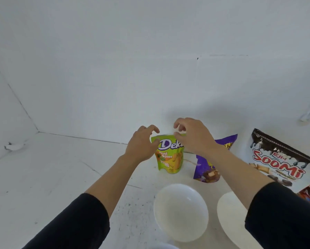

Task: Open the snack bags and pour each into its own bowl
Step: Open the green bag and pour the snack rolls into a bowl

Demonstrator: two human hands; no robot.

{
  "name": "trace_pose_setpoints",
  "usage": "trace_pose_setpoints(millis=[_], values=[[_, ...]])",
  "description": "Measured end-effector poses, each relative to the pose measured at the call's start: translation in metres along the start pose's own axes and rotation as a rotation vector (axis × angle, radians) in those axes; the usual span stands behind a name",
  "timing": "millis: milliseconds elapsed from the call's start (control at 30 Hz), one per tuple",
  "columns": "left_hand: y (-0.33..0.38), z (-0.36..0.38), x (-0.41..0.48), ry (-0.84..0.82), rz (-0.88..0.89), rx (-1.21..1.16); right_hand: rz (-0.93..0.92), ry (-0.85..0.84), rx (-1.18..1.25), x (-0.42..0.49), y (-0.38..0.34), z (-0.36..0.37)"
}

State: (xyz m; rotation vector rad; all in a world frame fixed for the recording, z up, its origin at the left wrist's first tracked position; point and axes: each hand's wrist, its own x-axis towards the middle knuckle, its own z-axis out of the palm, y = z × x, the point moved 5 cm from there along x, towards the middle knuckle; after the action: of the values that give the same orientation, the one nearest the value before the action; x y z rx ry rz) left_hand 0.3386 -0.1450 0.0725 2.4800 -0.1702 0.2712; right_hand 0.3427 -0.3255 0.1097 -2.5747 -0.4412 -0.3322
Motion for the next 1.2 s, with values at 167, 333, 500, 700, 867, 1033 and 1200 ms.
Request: trace_pose_setpoints(millis=[167, 333, 500, 700, 867, 1033, 1200], values=[[-0.023, 0.021, 0.026, -0.093, -0.041, 0.003, 0.031, -0.137, -0.236, 0.027, 0.013, 0.032], [-0.034, 0.028, 0.023, -0.126, -0.033, 0.043, -0.029, -0.146, -0.403, 0.030, 0.013, 0.046], [-0.041, 0.010, 0.002, -0.091, -0.032, 0.050, -0.101, -0.125, -0.328, 0.018, -0.002, 0.050], [-0.056, -0.041, -0.062, 0.060, -0.103, 0.082, -0.290, -0.136, -0.139, -0.016, -0.053, 0.065], [-0.072, -0.079, -0.129, 0.085, -0.201, 0.057, -0.378, -0.179, 0.031, -0.057, -0.104, 0.077], [-0.082, -0.108, -0.201, 0.118, -0.275, -0.022, -0.496, -0.191, 0.145, -0.112, -0.146, 0.082], [-0.089, -0.114, -0.264, 0.110, -0.378, -0.091, -0.510, -0.245, 0.154, -0.150, -0.167, 0.095]])
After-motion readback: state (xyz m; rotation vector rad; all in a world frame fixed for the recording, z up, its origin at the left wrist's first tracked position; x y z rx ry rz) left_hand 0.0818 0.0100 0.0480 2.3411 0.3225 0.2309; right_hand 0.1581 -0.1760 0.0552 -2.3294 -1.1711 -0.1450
